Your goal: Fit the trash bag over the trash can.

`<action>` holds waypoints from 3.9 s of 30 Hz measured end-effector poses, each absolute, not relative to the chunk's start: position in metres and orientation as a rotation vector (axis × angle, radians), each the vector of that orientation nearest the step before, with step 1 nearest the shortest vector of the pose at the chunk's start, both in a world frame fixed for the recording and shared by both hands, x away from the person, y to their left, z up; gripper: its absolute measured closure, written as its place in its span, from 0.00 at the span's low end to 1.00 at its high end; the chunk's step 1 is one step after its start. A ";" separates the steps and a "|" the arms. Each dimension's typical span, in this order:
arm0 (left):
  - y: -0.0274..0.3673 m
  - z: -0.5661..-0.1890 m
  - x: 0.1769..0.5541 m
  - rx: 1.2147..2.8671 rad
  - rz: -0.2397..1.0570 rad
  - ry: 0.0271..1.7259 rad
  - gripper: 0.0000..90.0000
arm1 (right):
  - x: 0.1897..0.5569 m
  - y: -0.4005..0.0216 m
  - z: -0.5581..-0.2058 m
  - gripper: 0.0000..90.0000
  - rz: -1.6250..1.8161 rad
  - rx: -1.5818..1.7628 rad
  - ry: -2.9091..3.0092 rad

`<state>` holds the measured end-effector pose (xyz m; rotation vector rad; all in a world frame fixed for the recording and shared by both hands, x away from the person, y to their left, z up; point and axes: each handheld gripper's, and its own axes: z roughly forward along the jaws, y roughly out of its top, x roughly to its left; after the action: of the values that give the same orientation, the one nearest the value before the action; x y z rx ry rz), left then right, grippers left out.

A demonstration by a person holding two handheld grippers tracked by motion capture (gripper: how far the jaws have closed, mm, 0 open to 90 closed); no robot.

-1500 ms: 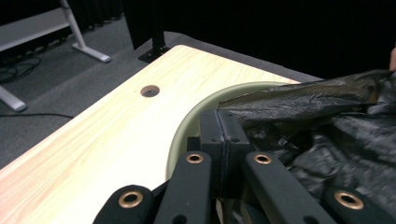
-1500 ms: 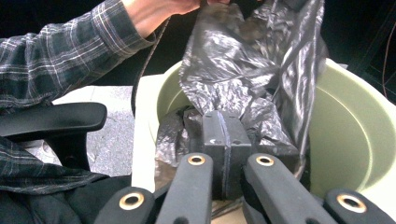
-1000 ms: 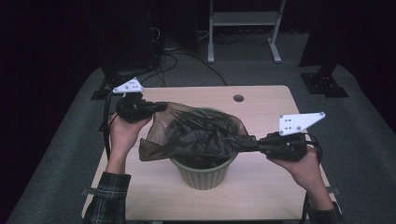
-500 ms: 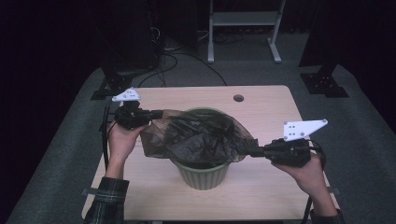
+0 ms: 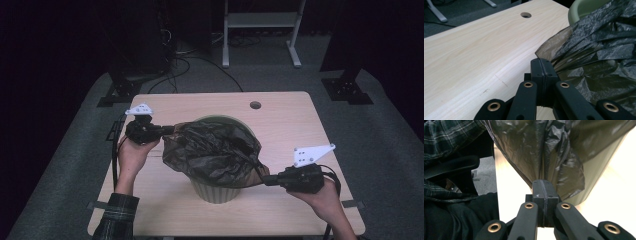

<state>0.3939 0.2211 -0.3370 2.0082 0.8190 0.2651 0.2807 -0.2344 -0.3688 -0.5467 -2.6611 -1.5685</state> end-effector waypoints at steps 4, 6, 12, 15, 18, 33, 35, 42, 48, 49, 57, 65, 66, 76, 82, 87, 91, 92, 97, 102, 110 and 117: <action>0.218 -0.345 0.394 2.021 0.254 0.820 1.00 | 0.282 -0.232 -0.381 1.00 -1.531 -0.566 -2.664; 0.216 -0.350 0.395 2.026 0.251 0.824 1.00 | 0.282 -0.231 -0.386 1.00 -1.514 -0.579 -2.667; 0.213 -0.362 0.400 2.027 0.233 0.830 1.00 | 0.285 -0.234 -0.400 1.00 -1.475 -0.627 -2.671; 0.209 -0.368 0.402 2.026 0.223 0.820 1.00 | 0.287 -0.234 -0.405 1.00 -1.453 -0.643 -2.685; 0.204 -0.372 0.405 2.031 0.203 0.812 1.00 | 0.288 -0.233 -0.409 1.00 -1.439 -0.643 -2.683; 0.202 -0.375 0.409 2.006 0.214 0.780 1.00 | 0.283 -0.223 -0.413 1.00 -1.338 -0.607 -2.778; 0.203 -0.373 0.407 2.000 0.221 0.769 1.00 | 0.285 -0.222 -0.417 1.00 -1.297 -0.624 -2.802; 0.202 -0.375 0.408 2.010 0.224 0.774 1.00 | 0.290 -0.223 -0.423 1.00 -1.275 -0.663 -2.803; 0.203 -0.379 0.412 2.028 0.238 0.810 1.00 | 0.297 -0.220 -0.421 1.00 -1.287 -0.698 -2.821; 0.203 -0.382 0.413 2.041 0.239 0.815 1.00 | 0.298 -0.220 -0.419 1.00 -1.298 -0.699 -2.822; 0.201 -0.406 0.418 2.053 0.187 0.846 1.00 | 0.300 -0.223 -0.398 1.00 -1.387 -0.707 -2.830; 0.202 -0.393 0.414 2.006 0.220 0.806 1.00 | 0.306 -0.227 -0.415 1.00 -1.293 -0.772 -2.851; 0.202 -0.391 0.414 2.002 0.224 0.801 1.00 | 0.306 -0.228 -0.419 1.00 -1.278 -0.785 -2.853; 0.196 -0.410 0.421 2.061 0.194 0.849 1.00 | 0.305 -0.227 -0.414 1.00 -1.334 -0.777 -2.841; 0.196 -0.428 0.425 2.083 0.155 0.886 1.00 | 0.304 -0.225 -0.403 1.00 -1.404 -0.767 -2.841; 0.194 -0.417 0.423 2.087 0.187 0.864 1.00 | 0.311 -0.223 -0.416 1.00 -1.252 -0.816 -2.900; 0.194 -0.412 0.423 2.100 0.207 0.858 1.00 | 0.312 -0.222 -0.440 1.00 -1.165 -0.819 -2.878; 0.195 -0.413 0.423 2.102 0.204 0.861 1.00 | 0.311 -0.222 -0.441 1.00 -1.161 -0.814 -2.880; 0.197 -0.427 0.424 2.134 0.194 0.891 1.00 | 0.309 -0.222 -0.439 1.00 -1.162 -0.804 -2.885; 0.200 -0.440 0.425 2.156 0.183 0.921 1.00 | 0.308 -0.221 -0.442 1.00 -1.160 -0.796 -2.877; 0.206 -0.449 0.426 2.179 0.181 0.952 1.00 | 0.311 -0.222 -0.450 1.00 -1.125 -0.811 -2.869; 0.205 -0.454 0.426 2.215 0.184 0.963 1.00 | 0.313 -0.223 -0.456 1.00 -1.096 -0.825 -2.875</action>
<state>0.4261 0.2047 -0.4542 2.2150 0.9626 0.1844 0.3128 -0.2233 -0.4556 -0.8251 -2.8747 -1.0956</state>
